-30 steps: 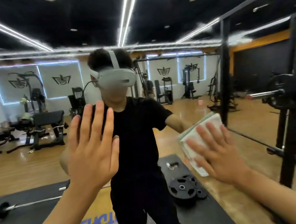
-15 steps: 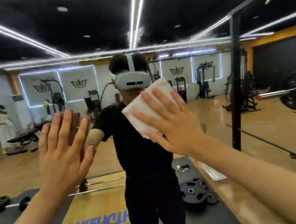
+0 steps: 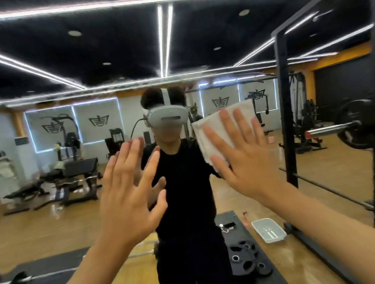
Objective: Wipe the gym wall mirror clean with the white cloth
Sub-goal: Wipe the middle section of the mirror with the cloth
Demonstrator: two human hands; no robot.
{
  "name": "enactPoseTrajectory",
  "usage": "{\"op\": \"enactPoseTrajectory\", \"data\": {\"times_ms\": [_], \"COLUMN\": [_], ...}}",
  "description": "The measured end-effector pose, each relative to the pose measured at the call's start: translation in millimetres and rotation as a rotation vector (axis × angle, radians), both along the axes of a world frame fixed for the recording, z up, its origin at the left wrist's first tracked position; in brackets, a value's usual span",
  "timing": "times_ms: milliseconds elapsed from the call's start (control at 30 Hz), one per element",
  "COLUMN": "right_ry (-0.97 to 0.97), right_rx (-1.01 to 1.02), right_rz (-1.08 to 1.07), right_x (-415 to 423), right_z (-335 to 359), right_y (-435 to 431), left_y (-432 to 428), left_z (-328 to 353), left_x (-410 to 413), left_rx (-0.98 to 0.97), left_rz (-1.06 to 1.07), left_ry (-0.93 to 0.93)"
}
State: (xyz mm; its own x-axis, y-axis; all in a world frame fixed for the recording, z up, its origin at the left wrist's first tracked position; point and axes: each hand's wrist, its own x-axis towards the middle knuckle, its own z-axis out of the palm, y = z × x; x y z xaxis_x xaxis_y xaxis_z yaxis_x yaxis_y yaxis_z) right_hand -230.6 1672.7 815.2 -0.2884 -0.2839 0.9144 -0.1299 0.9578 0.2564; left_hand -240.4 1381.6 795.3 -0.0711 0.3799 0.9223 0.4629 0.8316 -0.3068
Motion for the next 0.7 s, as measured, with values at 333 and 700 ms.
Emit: {"op": "enactPoseTrajectory", "data": {"times_ms": [333, 700], "right_ry": [0.014, 0.151], "right_rx": [-0.120, -0.456], "right_rz": [-0.065, -0.036], "right_x": [8, -17], "right_z": [4, 102], "right_y": [121, 8], "left_y": [37, 40], "left_z": [-12, -13], "left_x": [-26, -31], "left_rx": [-0.007, 0.002], "left_rz": [0.179, 0.223], "left_ry": [0.073, 0.110]}}
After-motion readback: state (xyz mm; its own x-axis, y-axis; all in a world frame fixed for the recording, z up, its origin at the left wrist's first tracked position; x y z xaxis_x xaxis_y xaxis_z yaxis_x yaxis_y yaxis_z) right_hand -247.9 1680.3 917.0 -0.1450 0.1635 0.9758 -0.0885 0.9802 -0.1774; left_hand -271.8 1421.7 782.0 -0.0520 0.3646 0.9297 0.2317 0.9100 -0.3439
